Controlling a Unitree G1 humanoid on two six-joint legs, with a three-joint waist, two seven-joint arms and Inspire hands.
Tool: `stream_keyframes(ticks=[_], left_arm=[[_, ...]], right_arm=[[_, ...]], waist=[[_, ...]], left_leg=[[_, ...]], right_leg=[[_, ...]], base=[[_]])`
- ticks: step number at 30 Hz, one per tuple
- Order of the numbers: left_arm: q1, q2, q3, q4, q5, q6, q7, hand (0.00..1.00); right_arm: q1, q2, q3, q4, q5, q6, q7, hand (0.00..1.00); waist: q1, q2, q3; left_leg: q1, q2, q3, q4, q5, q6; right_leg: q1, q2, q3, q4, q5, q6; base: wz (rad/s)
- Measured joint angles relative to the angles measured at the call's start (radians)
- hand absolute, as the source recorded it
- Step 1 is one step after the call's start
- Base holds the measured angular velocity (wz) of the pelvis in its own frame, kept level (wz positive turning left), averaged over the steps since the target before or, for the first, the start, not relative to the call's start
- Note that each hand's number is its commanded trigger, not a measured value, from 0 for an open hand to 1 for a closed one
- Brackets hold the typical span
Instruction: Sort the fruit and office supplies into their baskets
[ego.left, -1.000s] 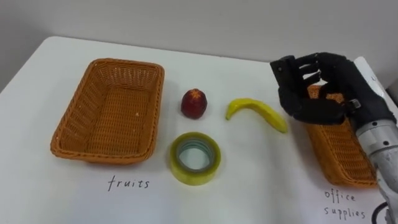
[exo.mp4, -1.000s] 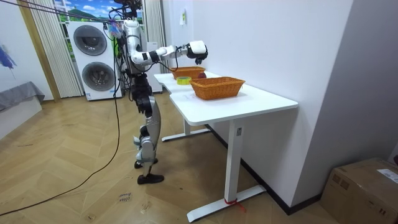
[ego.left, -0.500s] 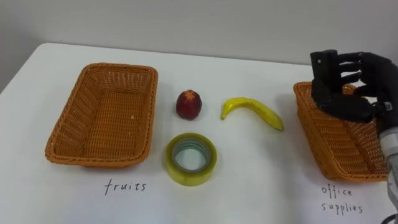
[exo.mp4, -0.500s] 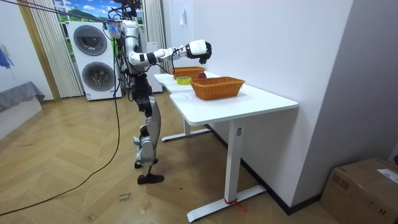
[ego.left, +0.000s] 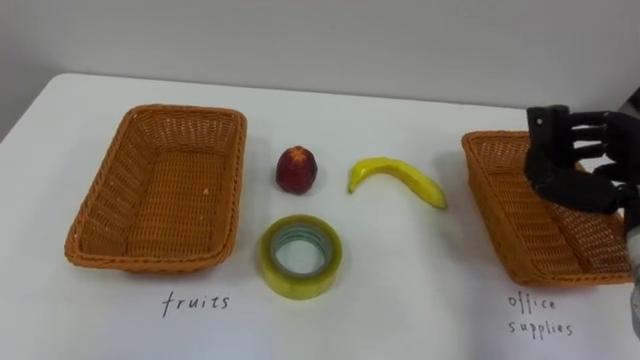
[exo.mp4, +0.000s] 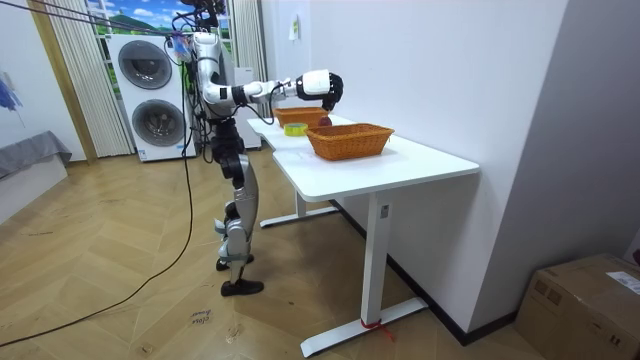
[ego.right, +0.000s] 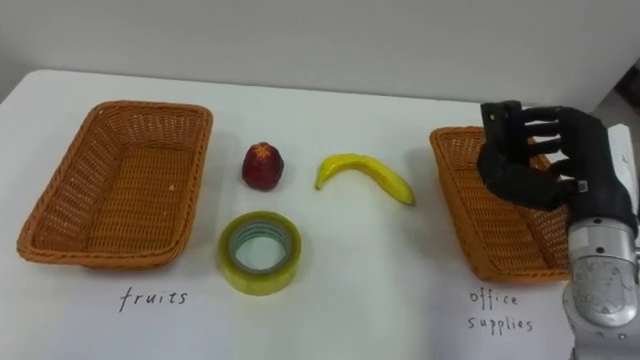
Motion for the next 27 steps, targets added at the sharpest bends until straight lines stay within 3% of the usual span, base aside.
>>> stream_keyframes(ticks=[14,26,27], left_arm=[[0.007,-0.001,-0.002,-0.006,-0.002,0.0,0.006,0.0],[0.01,-0.001,-0.002,-0.005,-0.005,0.021,0.005,0.0],[0.01,-0.001,-0.002,-0.005,-0.005,0.021,0.005,0.0]], right_arm=[[0.002,0.0,0.0,0.045,-0.016,0.0,-0.002,1.0],[0.002,0.0,0.001,0.085,-0.03,0.003,0.048,1.0],[0.002,0.0,0.001,0.085,-0.034,0.003,0.05,0.83]], waist=[[-0.002,0.017,0.0003],[-0.002,0.007,0.0],[-0.002,0.007,0.0003]], left_leg=[[0.0,0.0,0.005,-0.001,0.0,0.0],[-0.001,-0.001,0.005,0.0,0.0,0.0],[-0.001,-0.001,0.005,-0.001,0.0,0.0]], right_leg=[[-0.001,-0.002,-0.001,0.002,0.0,0.0],[-0.002,-0.002,0.0,0.0,-0.001,0.001],[-0.002,-0.002,0.0,0.0,-0.001,0.001]], base=[[-0.01],[0.0],[0.0]])
